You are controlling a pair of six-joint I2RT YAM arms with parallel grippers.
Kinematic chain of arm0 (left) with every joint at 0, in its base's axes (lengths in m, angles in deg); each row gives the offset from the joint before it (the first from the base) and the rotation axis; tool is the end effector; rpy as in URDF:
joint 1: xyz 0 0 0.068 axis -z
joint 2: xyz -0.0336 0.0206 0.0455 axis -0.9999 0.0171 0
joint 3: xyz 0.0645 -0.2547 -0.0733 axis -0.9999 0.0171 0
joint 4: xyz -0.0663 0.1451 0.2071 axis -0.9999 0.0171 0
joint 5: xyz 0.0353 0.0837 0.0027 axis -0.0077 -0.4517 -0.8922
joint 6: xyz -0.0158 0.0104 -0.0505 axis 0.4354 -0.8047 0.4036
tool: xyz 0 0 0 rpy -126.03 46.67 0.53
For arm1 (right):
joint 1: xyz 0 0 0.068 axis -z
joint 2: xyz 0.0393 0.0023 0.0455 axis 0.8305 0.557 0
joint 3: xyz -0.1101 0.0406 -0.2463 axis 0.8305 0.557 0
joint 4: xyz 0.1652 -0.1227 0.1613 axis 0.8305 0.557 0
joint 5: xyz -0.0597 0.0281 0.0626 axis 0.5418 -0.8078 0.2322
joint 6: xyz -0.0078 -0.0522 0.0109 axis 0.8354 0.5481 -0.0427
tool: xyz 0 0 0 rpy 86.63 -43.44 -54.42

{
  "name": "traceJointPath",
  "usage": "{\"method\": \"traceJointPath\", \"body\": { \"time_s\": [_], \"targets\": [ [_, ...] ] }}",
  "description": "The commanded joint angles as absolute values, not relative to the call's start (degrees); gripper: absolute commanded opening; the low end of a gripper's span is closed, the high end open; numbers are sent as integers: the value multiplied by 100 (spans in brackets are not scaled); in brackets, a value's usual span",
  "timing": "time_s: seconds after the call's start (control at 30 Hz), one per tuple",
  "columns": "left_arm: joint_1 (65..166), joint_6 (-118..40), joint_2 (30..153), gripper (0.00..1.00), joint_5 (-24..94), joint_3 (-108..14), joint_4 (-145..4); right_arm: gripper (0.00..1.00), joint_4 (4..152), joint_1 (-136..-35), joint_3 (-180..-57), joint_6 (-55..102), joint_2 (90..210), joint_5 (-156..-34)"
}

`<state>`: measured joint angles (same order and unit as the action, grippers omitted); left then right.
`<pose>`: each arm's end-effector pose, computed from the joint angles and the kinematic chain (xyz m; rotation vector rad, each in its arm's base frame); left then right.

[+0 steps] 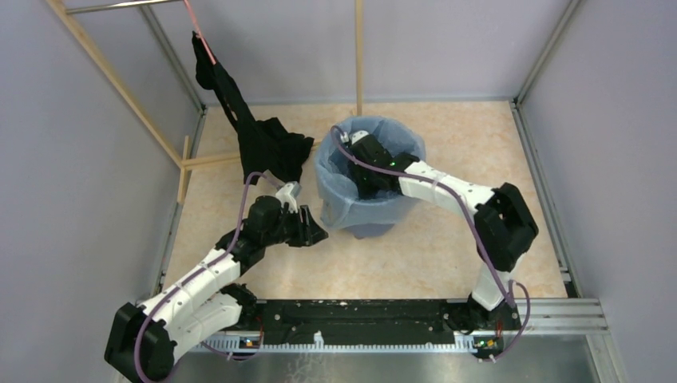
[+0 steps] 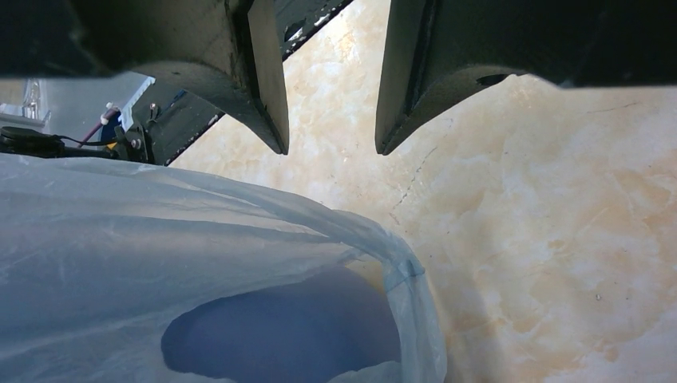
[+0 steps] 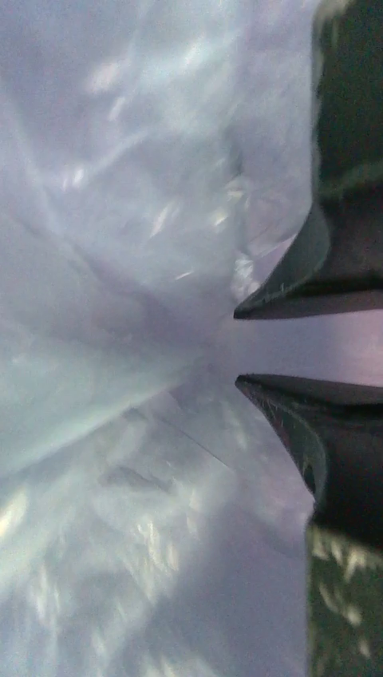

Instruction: Put the trash bags into the trash bin

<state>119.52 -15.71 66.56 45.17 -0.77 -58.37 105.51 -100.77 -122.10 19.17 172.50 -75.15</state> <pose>0.1570 -0.1056 0.2099 0.1188 2.3069 -0.9692 0.2874 0.2729 0.2372 -0.6279 2.3821 0.1540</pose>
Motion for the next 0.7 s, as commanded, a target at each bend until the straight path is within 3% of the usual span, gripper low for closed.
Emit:
{"method": "traceJointPath", "body": {
  "time_s": [0.0,0.1,0.17,0.37,0.5,0.67],
  "targets": [
    [11986,-1568,6670,51,4560,-26,-6269,39,10758,-10132,-12781,2010,16154,-7507],
    [11984,-1563,6748,51,4586,-26,-6324,54,10985,-10128,-12694,1975,15777,-7864],
    [11990,-1552,6775,51,4601,-21,-6353,58,11014,-10128,-12523,1895,15608,-8057],
    [12011,-1521,6792,51,4620,-5,-6386,56,10942,-10132,-12141,1767,15816,-8464],
    [12022,-1525,6721,57,4549,-48,-6251,55,10659,-10132,-11951,1744,16151,-8717],
    [12042,-1487,6600,58,4439,-83,-6093,60,10325,-10136,-11868,1732,16757,-8872]
  ]
}}
